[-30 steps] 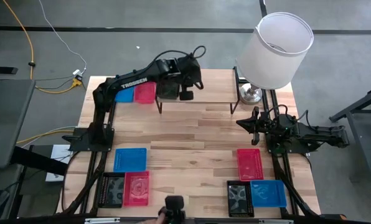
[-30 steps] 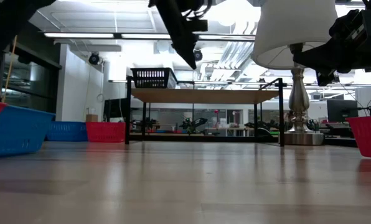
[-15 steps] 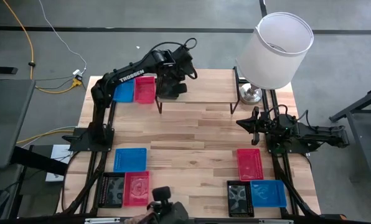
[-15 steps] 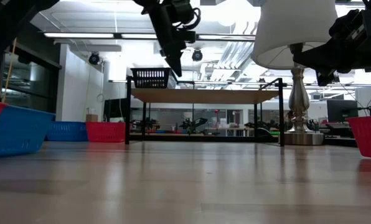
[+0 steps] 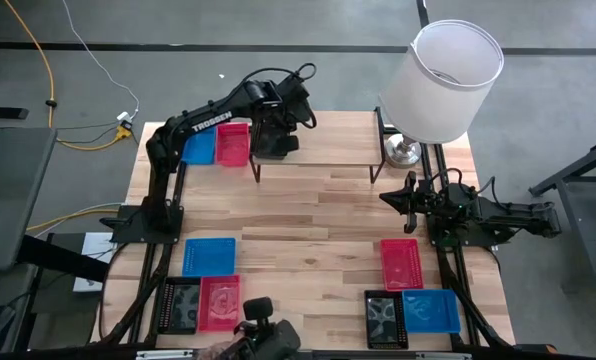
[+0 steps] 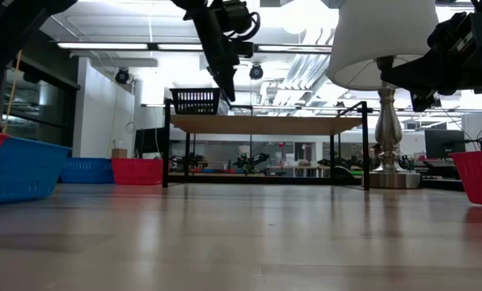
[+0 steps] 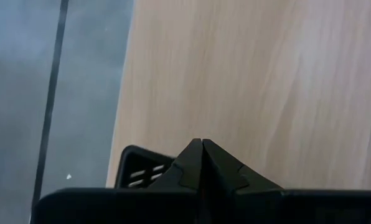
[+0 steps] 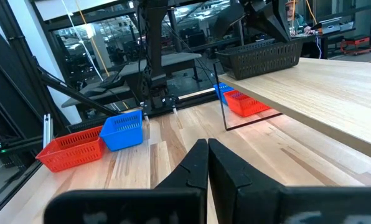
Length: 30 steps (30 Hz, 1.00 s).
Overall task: Stack baskets on shelf by color
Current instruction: Put the top left black bin on the shelf
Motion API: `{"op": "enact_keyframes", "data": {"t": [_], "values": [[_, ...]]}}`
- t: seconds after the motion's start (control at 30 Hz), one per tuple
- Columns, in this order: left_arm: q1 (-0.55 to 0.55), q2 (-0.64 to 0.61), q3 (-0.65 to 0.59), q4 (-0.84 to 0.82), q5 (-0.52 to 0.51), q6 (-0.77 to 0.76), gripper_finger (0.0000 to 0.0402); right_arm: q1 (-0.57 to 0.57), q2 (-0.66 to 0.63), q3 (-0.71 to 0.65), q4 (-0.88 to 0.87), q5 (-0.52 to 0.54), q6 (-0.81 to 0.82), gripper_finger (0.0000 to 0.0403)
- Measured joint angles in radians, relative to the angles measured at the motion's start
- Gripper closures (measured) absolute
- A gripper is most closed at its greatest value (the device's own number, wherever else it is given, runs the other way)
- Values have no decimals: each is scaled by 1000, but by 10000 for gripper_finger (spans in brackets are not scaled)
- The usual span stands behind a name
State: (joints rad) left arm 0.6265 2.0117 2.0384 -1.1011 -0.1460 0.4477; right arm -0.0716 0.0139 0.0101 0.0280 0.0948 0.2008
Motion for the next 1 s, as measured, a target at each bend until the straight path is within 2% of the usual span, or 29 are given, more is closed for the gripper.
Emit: {"op": "enact_keyframes", "data": {"t": [0.2,0.5,0.7,0.9,1.0], "values": [[3,0,0,0,-5,-2,401,0,0,0,0,0,0,402],[3,0,0,-1,-93,8,401,0,0,0,0,0,0,402],[2,0,0,-2,-109,14,401,0,0,0,0,0,0,402],[-5,-1,0,-14,-207,17,401,0,0,0,0,0,0,402],[-12,-16,-1,-26,-222,27,401,0,0,0,0,0,0,402]]}}
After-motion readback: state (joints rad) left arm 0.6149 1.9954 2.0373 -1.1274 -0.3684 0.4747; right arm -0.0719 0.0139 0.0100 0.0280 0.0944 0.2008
